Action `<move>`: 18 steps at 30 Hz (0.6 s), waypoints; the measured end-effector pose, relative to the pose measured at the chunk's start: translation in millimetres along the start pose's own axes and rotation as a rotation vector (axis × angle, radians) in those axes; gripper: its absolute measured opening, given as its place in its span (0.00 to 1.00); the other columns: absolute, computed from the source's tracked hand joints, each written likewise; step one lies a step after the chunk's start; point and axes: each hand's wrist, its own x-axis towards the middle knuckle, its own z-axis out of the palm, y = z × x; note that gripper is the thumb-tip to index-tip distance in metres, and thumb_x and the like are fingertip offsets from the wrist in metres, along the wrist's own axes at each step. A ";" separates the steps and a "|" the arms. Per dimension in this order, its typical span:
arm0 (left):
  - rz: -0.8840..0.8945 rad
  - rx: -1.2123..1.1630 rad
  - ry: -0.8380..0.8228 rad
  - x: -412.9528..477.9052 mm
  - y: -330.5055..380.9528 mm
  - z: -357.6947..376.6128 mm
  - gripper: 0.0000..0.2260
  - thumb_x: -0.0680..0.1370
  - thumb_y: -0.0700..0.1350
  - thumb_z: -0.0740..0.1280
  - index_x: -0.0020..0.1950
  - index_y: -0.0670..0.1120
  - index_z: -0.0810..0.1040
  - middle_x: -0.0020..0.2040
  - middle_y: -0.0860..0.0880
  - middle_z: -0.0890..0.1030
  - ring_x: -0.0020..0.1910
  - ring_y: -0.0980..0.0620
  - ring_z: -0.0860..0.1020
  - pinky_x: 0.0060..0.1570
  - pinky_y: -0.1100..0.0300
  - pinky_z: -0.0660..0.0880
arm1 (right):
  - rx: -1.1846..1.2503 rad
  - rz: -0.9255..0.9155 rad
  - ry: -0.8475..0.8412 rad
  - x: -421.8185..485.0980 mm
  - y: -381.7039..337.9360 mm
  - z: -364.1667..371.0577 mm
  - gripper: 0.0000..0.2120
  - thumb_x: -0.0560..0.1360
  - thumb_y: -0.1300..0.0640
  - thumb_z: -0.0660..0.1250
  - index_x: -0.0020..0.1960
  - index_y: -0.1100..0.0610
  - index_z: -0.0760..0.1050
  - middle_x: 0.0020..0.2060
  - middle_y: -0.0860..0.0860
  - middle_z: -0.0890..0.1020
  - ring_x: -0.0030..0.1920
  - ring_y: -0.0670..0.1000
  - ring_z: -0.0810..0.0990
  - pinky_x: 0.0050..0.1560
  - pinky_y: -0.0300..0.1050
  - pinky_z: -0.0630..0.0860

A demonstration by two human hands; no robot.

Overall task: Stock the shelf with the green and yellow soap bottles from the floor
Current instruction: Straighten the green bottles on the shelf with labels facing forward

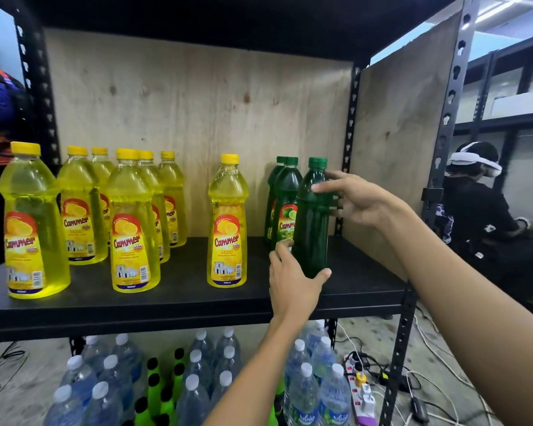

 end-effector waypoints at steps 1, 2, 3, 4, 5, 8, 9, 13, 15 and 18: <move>0.001 -0.001 0.017 -2.8 1.1 2.1 0.36 0.69 0.56 0.78 0.69 0.51 0.62 0.65 0.50 0.69 0.64 0.47 0.73 0.60 0.53 0.74 | 0.038 -0.003 -0.056 0.7 3.3 -3.1 0.28 0.71 0.65 0.74 0.68 0.51 0.74 0.59 0.53 0.84 0.58 0.53 0.83 0.59 0.51 0.78; 0.004 0.005 0.032 -4.9 1.3 3.5 0.35 0.70 0.55 0.77 0.70 0.51 0.62 0.66 0.50 0.69 0.64 0.47 0.73 0.60 0.53 0.73 | 0.058 -0.012 -0.084 1.6 7.4 -5.2 0.28 0.72 0.66 0.72 0.70 0.51 0.73 0.59 0.54 0.83 0.58 0.54 0.83 0.56 0.50 0.79; 0.011 0.011 0.033 -5.7 0.6 4.0 0.34 0.71 0.54 0.77 0.71 0.51 0.62 0.66 0.49 0.69 0.65 0.47 0.73 0.61 0.53 0.72 | 0.063 -0.029 -0.086 2.3 11.2 -6.8 0.29 0.72 0.66 0.72 0.70 0.51 0.72 0.60 0.54 0.83 0.58 0.54 0.83 0.55 0.49 0.79; 0.021 0.012 0.016 -4.7 -1.1 3.2 0.34 0.72 0.54 0.76 0.71 0.51 0.62 0.67 0.49 0.69 0.65 0.47 0.73 0.62 0.53 0.71 | 0.053 -0.051 -0.068 2.8 14.5 -7.3 0.30 0.72 0.65 0.73 0.71 0.51 0.71 0.59 0.54 0.83 0.57 0.53 0.84 0.54 0.49 0.79; 0.031 0.002 -0.019 -1.7 -3.2 1.5 0.33 0.73 0.53 0.75 0.72 0.51 0.62 0.68 0.49 0.70 0.66 0.47 0.73 0.62 0.52 0.70 | 0.029 -0.075 -0.028 3.2 17.1 -6.8 0.32 0.69 0.63 0.76 0.71 0.51 0.71 0.59 0.54 0.83 0.56 0.53 0.84 0.54 0.49 0.79; 0.059 -0.026 -0.198 16.3 -12.3 -7.4 0.33 0.75 0.50 0.74 0.75 0.50 0.61 0.71 0.49 0.71 0.69 0.47 0.72 0.67 0.50 0.70 | -0.098 -0.134 0.181 2.0 22.1 3.0 0.40 0.59 0.53 0.83 0.67 0.49 0.71 0.55 0.51 0.81 0.51 0.52 0.85 0.49 0.48 0.82; 0.059 -0.028 -0.271 23.7 -15.1 -9.9 0.34 0.76 0.49 0.73 0.77 0.50 0.60 0.73 0.48 0.71 0.71 0.47 0.70 0.69 0.49 0.69 | -0.138 -0.162 0.253 2.0 24.2 8.1 0.41 0.57 0.50 0.84 0.66 0.49 0.70 0.54 0.50 0.80 0.52 0.52 0.84 0.48 0.47 0.83; -0.012 -0.102 -0.399 34.4 -18.6 -7.4 0.37 0.76 0.49 0.72 0.80 0.52 0.55 0.75 0.49 0.69 0.74 0.47 0.68 0.69 0.54 0.67 | -0.370 -0.219 0.481 5.2 29.1 30.4 0.44 0.55 0.41 0.83 0.64 0.48 0.65 0.64 0.53 0.72 0.64 0.55 0.74 0.60 0.57 0.77; -0.027 -0.122 -0.326 27.8 -18.3 -2.0 0.42 0.71 0.52 0.76 0.79 0.51 0.57 0.73 0.50 0.71 0.71 0.48 0.70 0.68 0.55 0.69 | -0.454 -0.200 0.508 5.5 26.9 36.6 0.46 0.56 0.40 0.83 0.64 0.48 0.62 0.65 0.55 0.68 0.64 0.56 0.72 0.62 0.58 0.75; -0.011 -0.084 -0.267 26.1 -23.6 1.1 0.40 0.71 0.53 0.77 0.78 0.49 0.60 0.72 0.48 0.72 0.72 0.48 0.69 0.70 0.51 0.69 | -0.413 -0.170 0.392 1.4 25.5 30.9 0.43 0.61 0.52 0.83 0.65 0.49 0.59 0.63 0.55 0.70 0.59 0.54 0.74 0.56 0.52 0.78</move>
